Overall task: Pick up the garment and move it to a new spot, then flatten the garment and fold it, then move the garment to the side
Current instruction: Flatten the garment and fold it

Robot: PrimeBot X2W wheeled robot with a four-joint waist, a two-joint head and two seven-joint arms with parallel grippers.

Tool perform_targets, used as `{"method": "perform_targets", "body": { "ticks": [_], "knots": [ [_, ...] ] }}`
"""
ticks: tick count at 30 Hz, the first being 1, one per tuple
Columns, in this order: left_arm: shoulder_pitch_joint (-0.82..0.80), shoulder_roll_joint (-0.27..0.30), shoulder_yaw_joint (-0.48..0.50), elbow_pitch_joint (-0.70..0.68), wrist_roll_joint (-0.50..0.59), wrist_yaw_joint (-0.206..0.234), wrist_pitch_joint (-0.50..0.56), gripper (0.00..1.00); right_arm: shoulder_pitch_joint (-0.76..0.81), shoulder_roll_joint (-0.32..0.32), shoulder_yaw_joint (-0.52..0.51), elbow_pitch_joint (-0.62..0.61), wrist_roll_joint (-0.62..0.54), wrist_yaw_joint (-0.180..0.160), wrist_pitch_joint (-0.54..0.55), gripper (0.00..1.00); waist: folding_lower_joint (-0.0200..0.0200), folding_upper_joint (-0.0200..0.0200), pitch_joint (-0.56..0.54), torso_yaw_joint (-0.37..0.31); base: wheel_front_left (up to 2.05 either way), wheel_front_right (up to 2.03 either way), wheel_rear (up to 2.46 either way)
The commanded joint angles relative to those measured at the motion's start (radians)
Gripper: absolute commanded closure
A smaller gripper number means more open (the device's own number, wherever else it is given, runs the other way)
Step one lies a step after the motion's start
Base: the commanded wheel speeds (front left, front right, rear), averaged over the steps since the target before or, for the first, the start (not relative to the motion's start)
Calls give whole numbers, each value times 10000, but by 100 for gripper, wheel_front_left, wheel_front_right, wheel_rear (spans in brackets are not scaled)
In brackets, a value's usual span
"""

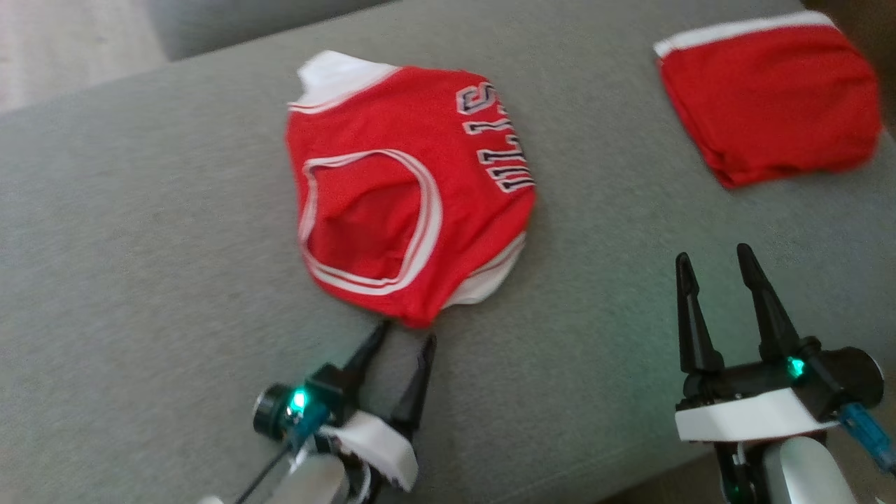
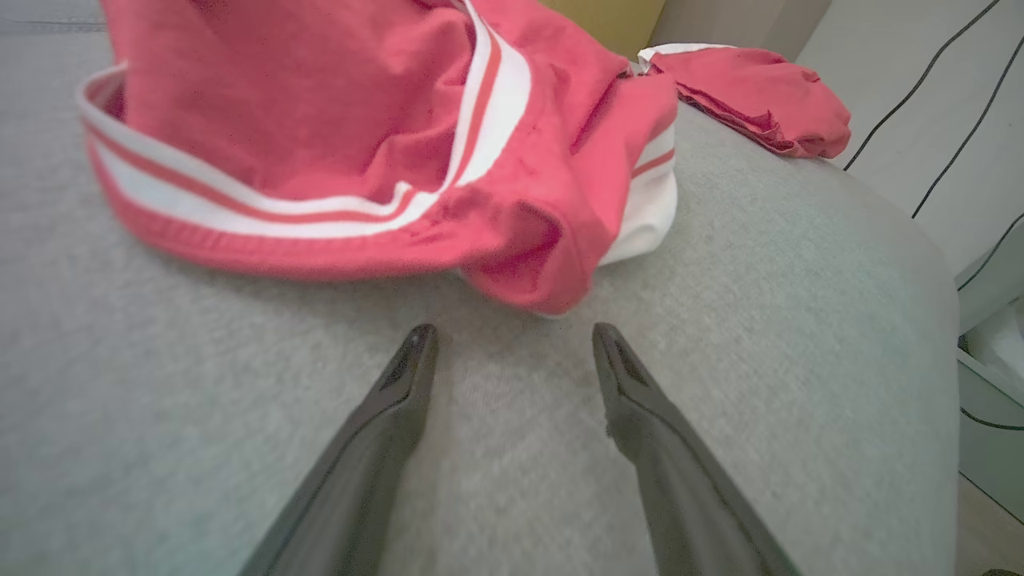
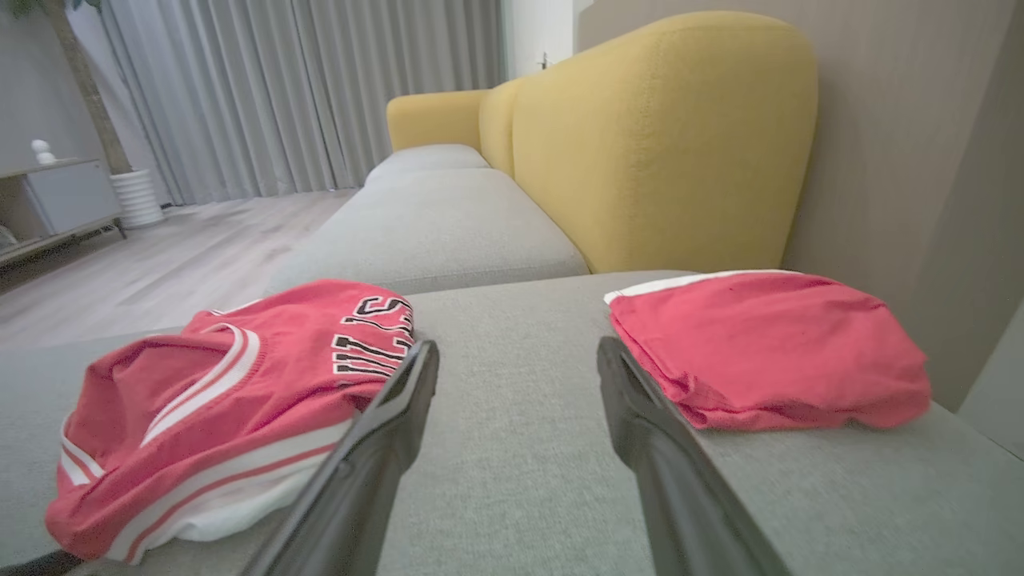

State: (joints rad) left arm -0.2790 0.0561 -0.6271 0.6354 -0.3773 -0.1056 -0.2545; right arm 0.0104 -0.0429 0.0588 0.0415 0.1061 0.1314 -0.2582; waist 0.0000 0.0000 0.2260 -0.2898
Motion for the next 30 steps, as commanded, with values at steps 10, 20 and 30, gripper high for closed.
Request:
{"method": "perform_targets", "body": {
  "ticks": [10, 20, 30],
  "knots": [
    [-911, -57, 596, 132, -311, -60, -67, 100, -355, -74, 292, -320, 234, -7, -36, 0, 0, 0, 422, -1316, 0, 0, 0],
    [-2942, -43, -551, -2243, -1426, -245, 424, 100, -214, -74, 448, -339, 351, -7, -36, 0, 0, 0, -399, -1532, 0, 0, 0],
    [-9069, 947, -274, -3519, -4505, -249, 1833, 100, -154, -74, 502, -515, 258, -7, -36, 0, 0, 0, -1025, -1272, 0, 0, 0]
  ]
}}
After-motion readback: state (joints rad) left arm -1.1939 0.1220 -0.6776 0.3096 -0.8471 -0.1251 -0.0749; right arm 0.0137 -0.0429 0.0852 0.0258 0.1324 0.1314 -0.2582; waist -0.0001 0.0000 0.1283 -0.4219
